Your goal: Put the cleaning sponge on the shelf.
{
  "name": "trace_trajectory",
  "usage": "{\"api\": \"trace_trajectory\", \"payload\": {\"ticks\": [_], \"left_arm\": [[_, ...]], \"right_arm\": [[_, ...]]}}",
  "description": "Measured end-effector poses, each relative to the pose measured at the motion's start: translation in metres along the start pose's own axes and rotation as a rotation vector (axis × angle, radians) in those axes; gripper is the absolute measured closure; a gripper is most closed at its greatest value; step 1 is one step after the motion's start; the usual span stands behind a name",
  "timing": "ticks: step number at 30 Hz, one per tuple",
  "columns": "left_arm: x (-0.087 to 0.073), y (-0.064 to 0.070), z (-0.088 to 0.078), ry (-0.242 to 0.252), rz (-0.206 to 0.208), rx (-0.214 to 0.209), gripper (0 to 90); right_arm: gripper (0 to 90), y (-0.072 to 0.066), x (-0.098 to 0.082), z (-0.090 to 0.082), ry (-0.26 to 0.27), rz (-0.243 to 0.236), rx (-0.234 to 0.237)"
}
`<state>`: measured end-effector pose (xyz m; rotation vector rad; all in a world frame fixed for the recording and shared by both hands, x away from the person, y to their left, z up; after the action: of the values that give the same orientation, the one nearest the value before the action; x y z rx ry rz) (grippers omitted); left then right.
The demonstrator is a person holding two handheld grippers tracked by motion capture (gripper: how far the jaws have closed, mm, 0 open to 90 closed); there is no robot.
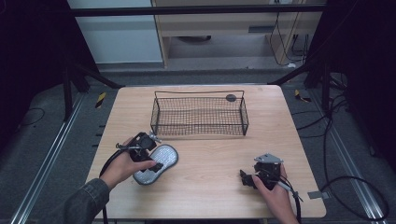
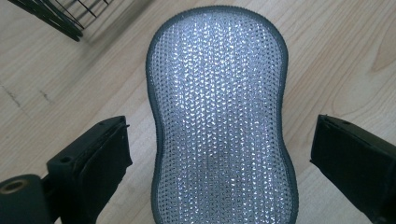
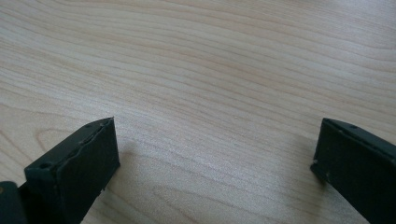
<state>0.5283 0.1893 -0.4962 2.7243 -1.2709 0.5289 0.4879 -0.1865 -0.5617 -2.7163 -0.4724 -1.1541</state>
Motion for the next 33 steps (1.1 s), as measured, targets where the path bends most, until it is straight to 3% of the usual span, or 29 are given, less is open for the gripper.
{"api": "trace_trajectory", "payload": {"ticks": [13,20,33], "left_arm": [[-0.003,0.0,0.017,-0.088,-0.001,-0.021,3.9],[-0.002,0.002,0.027,-0.092,0.01,-0.023,3.9],[-0.006,0.001,0.045,-0.111,-0.012,-0.03,2.8]], "right_arm": [[0.4,0.0,0.0,0.0,-0.004,-0.001,0.003],[0.4,-0.001,0.0,-0.001,-0.005,-0.001,0.007],[0.4,-0.001,-0.001,-0.001,-0.007,-0.003,0.009]]}}
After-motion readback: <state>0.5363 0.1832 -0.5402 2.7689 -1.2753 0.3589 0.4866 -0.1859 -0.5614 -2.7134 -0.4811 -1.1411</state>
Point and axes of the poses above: each handheld gripper's, and its own axes: z roughly forward along the jaws, x roughly out of its top, y roughly to its right, the point moved 7 cm from there along z, roughly forward along the jaws, and after that the axes turned 1 degree about z, right-handed, at the moved point
